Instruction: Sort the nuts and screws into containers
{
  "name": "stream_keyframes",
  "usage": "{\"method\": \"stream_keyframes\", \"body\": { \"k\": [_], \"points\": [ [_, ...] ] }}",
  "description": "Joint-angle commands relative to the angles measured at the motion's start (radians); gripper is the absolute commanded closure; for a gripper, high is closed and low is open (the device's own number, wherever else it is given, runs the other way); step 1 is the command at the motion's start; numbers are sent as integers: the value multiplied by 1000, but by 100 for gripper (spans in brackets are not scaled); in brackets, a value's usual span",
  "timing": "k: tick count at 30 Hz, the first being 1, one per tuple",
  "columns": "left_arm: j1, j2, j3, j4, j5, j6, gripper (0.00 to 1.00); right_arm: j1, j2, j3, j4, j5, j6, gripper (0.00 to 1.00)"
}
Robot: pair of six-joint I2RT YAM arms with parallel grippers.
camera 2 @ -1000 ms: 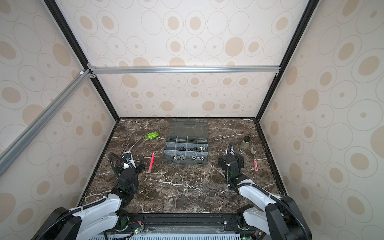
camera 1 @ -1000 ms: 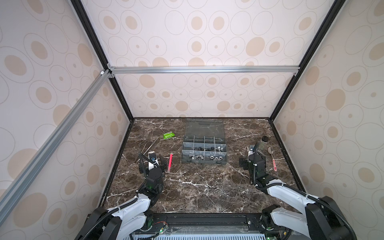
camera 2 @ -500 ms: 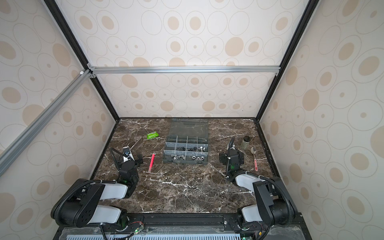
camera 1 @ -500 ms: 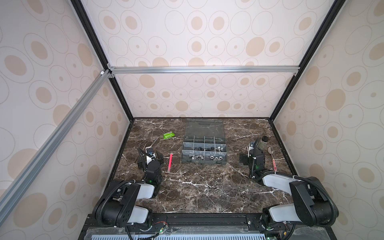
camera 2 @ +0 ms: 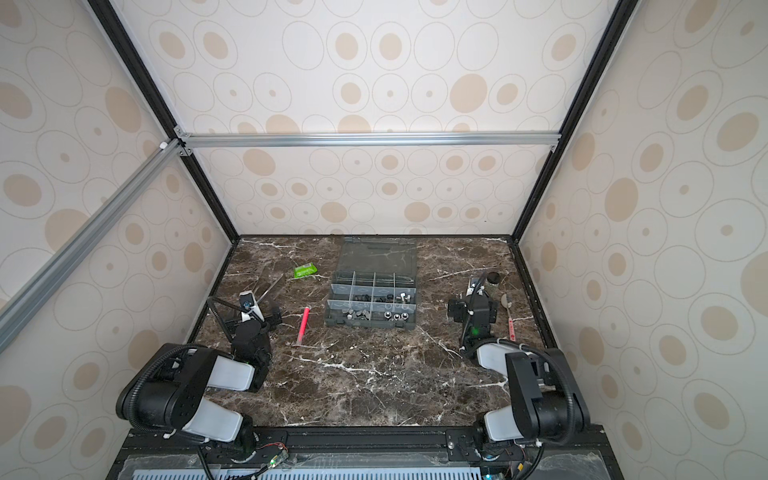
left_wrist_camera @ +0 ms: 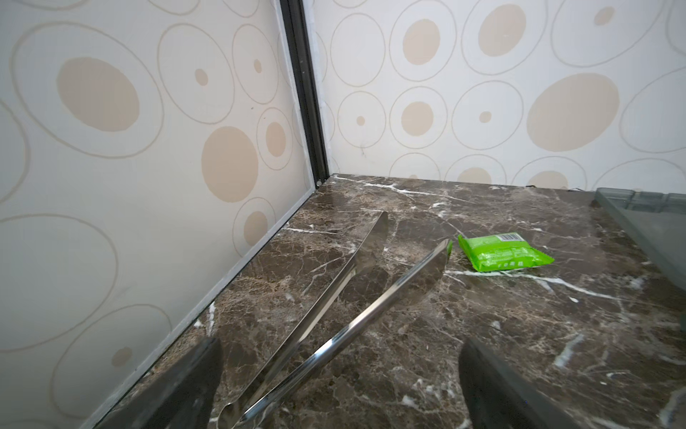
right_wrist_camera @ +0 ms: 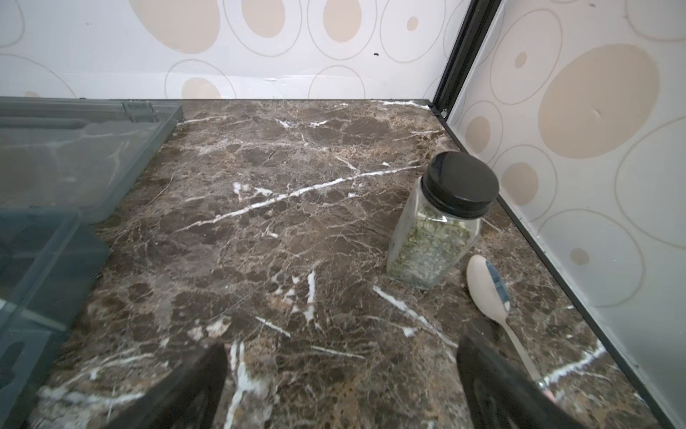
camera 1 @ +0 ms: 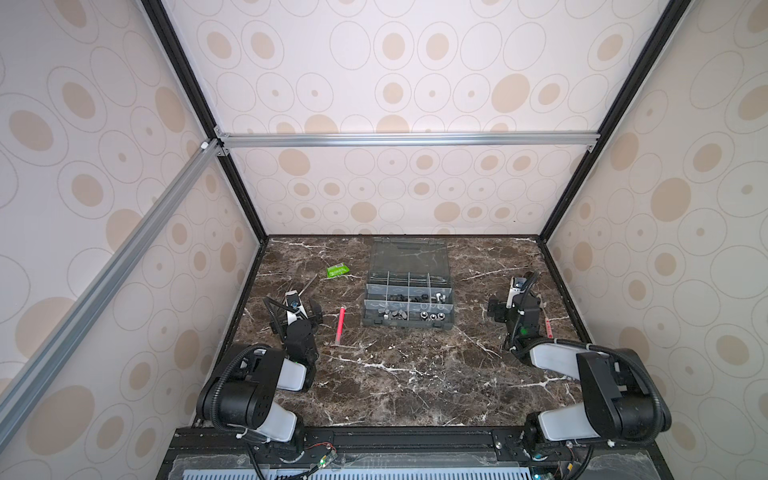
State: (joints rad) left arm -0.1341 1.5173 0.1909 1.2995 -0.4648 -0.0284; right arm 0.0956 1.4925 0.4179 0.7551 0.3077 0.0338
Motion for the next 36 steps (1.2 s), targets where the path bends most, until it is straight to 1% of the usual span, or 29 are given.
{"method": "stream_keyframes", "body": {
  "k": [1,2,3,4,5,6,7,8,9,10,12,13,36],
  "points": [
    [29,16,35,33,98,16,1,-11,58,-29,129,-1,-6,0],
    [35,20,40,19,126,13,1,-12,30,-9,41,-10,10,0],
    [52,31,36,24,157,-2,1,-17,48,-19,95,-17,2,0],
    [66,70,20,101,172,-3,1,-17,71,-36,168,-18,-10,0],
    [68,77,20,111,175,-1,1,-17,65,-33,154,-22,-10,0],
    [69,48,31,31,181,-19,1,-17,48,-18,87,-28,-1,0],
    [68,67,23,83,177,-7,1,-17,42,-7,54,-34,3,0],
    [69,70,25,86,179,-8,1,-17,52,-12,85,-28,-4,0],
    [70,56,30,53,181,-14,1,-17,60,-18,110,-28,-7,0],
    [68,66,26,80,178,-8,1,-17,60,-19,110,-27,-8,0],
    [69,60,30,59,179,-13,1,-17,50,-11,77,-29,-2,0],
    [69,65,27,76,179,-10,1,-17,47,-8,69,-31,0,0],
    [69,63,19,89,179,-7,1,-17,46,-12,73,-29,-9,0]
  ]
}}
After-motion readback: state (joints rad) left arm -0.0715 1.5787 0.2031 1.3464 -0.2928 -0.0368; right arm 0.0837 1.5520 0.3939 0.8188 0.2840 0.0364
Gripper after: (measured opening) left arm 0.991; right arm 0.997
